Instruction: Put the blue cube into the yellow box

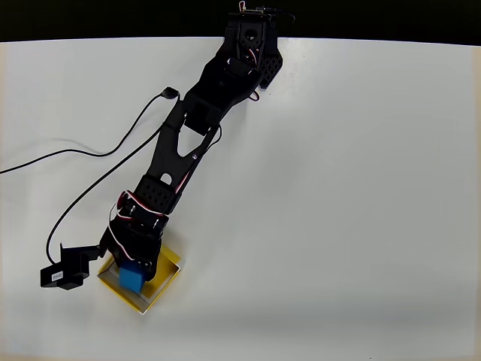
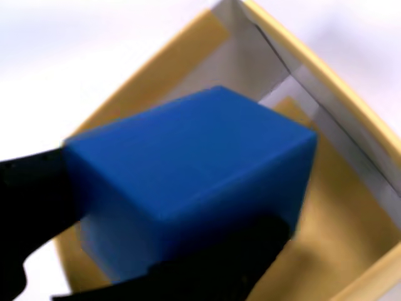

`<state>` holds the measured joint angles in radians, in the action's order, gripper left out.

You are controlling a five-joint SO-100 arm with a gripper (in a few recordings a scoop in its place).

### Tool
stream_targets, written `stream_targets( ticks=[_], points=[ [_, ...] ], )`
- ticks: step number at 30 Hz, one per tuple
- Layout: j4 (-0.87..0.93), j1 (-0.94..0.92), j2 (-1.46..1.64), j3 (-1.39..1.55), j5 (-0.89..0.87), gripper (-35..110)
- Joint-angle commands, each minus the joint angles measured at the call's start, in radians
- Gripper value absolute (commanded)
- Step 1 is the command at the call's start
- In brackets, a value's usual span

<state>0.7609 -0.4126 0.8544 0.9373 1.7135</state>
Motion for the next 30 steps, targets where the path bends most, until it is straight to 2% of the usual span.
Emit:
stream_targets(
  ticks=[1, 6, 13, 18, 22, 30],
  points=[
    [-0.032, -0.026, 0.075, -0.123, 0.003, 32],
    [-0.026, -0.028, 0.112, -0.107, 0.005, 35],
    [0.066, 0.009, 0.396, -0.032, -0.017, 20],
    [0.206, 0.086, 0.66, 0.063, -0.052, 16],
    [0.244, 0.169, 0.893, 0.296, -0.069, 16],
    [0.1, 0.396, 1.43, 1.029, -0.067, 16]
  ],
)
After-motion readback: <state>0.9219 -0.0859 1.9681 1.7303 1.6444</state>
